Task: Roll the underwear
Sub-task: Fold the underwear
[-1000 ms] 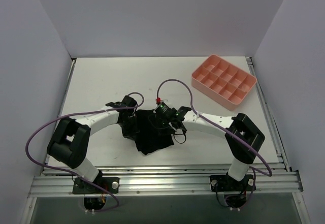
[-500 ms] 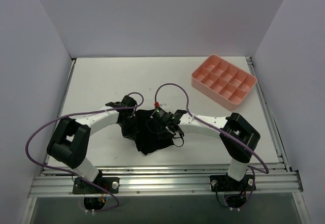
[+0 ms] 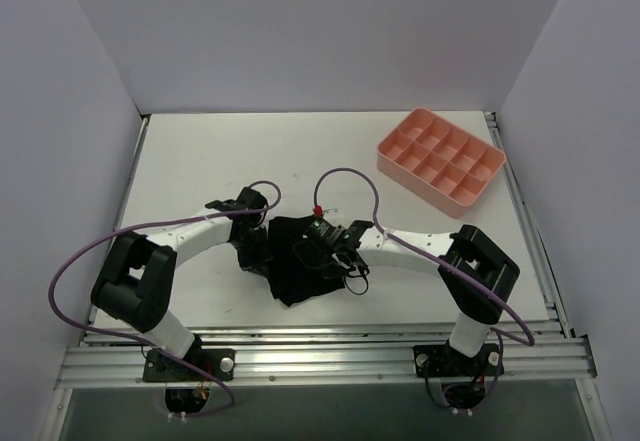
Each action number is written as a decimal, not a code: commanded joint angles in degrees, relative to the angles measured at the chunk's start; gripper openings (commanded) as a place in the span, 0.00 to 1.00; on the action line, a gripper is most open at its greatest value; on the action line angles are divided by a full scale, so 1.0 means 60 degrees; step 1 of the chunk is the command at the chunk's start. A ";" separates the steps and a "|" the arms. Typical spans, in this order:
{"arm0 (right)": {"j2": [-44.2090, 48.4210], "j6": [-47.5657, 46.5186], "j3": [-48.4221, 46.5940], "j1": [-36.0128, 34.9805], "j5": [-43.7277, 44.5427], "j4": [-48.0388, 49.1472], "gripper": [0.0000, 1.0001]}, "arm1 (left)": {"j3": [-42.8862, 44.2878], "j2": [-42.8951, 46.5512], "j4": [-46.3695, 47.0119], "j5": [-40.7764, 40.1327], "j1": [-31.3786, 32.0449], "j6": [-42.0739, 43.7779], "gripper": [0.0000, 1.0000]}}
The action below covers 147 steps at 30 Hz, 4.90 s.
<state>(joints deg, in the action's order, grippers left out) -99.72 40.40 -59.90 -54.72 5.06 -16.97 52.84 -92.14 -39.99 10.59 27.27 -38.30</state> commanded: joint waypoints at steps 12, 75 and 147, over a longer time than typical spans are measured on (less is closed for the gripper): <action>0.1078 0.0254 0.0126 0.0490 0.0182 -0.0276 0.27 | 0.0420 0.1439 -0.0263 0.0827 -0.0106 -0.0017 0.34; -0.0489 -0.0157 0.0125 0.4315 -0.3377 0.3356 0.18 | 0.9123 -0.5766 -0.2330 -0.0300 0.1388 -0.0793 0.48; -0.0650 -0.0128 0.0432 0.4300 -0.3465 0.3590 0.18 | 0.9021 -0.5474 -0.2652 -0.1340 0.1696 -0.0940 0.02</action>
<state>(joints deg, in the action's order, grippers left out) -105.43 40.32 -58.11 -29.17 -15.51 5.72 107.74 -129.91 -56.55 2.15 37.06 -44.77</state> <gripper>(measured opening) 0.178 0.040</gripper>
